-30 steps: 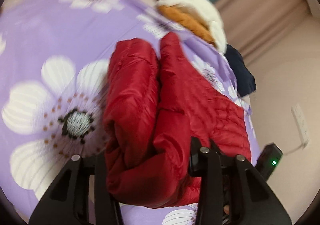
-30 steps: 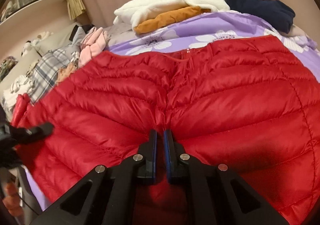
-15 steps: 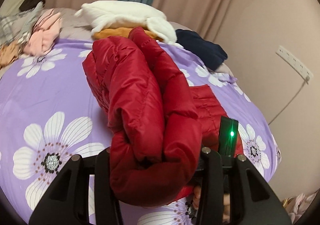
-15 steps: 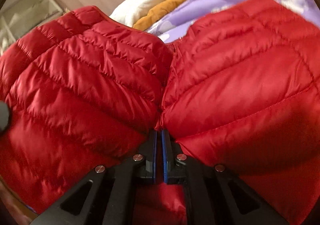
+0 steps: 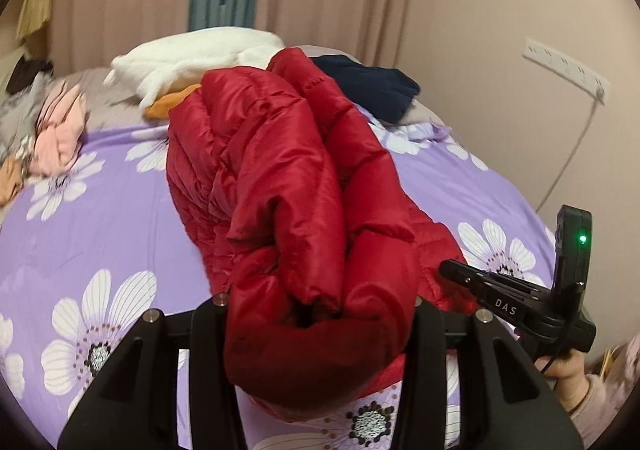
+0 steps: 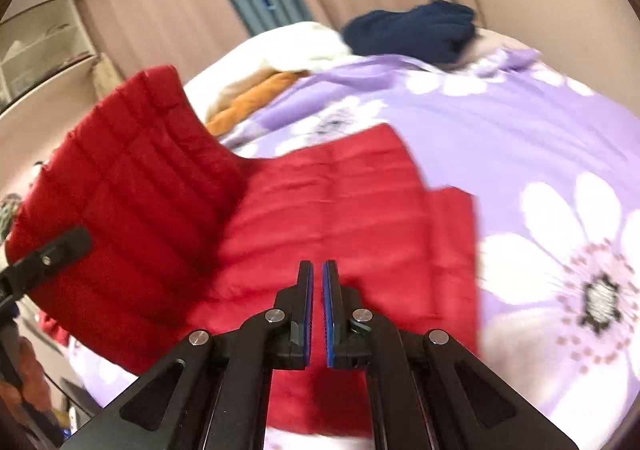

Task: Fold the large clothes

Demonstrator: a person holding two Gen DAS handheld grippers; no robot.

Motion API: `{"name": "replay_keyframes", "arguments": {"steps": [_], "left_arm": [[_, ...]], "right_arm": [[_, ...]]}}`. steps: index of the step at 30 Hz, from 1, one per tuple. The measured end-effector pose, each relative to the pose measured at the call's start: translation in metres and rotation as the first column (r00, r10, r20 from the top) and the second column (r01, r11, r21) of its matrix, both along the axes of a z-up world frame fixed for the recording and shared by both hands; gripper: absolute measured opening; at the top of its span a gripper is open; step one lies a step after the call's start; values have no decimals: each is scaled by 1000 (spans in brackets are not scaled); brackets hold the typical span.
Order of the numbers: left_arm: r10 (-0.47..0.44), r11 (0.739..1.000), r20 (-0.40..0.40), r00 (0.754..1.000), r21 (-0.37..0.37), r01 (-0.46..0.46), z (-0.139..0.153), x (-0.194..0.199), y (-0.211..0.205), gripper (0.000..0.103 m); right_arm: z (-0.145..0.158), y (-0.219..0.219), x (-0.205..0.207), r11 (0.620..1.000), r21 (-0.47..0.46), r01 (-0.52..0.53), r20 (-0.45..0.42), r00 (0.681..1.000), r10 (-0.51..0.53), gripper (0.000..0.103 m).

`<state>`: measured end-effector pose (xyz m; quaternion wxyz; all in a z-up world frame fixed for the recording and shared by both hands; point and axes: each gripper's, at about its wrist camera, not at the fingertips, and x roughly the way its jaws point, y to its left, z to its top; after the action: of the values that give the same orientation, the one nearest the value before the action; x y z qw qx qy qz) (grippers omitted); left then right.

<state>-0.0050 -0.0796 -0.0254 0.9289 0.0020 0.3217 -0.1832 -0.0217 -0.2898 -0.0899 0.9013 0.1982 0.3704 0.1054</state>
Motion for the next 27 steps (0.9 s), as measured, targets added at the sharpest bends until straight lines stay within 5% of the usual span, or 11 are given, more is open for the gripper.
{"name": "replay_keyframes", "arguments": {"steps": [6,11,14,17,20,22,27], "left_arm": [[-103,990,24,994,99,100,-5,-5,-44,43],[-186,965,-10,982,188,185,-28,-2,-77,47],[-240,941,-70,968,227,250,-50,5,-90,55],[-269,925,-94,959,252,284,-64,7,-94,59],[-285,924,-111,952,232,304,-67,8,-91,64],[-292,923,-117,949,225,312,-67,7,-91,67],[-299,915,-117,947,247,319,-69,-1,-96,69]], "right_arm": [[-41,-6,4,996,87,6,-88,996,1,3],[-64,-30,10,951,309,22,-123,992,17,1],[-71,-45,8,900,435,19,-134,990,43,1],[-78,-70,-1,809,585,62,-132,991,20,2],[-79,-82,-11,731,678,70,-98,995,-4,31],[-75,-83,-13,676,736,41,-68,998,13,63],[-47,-67,10,662,748,-48,1,997,72,66]]}}
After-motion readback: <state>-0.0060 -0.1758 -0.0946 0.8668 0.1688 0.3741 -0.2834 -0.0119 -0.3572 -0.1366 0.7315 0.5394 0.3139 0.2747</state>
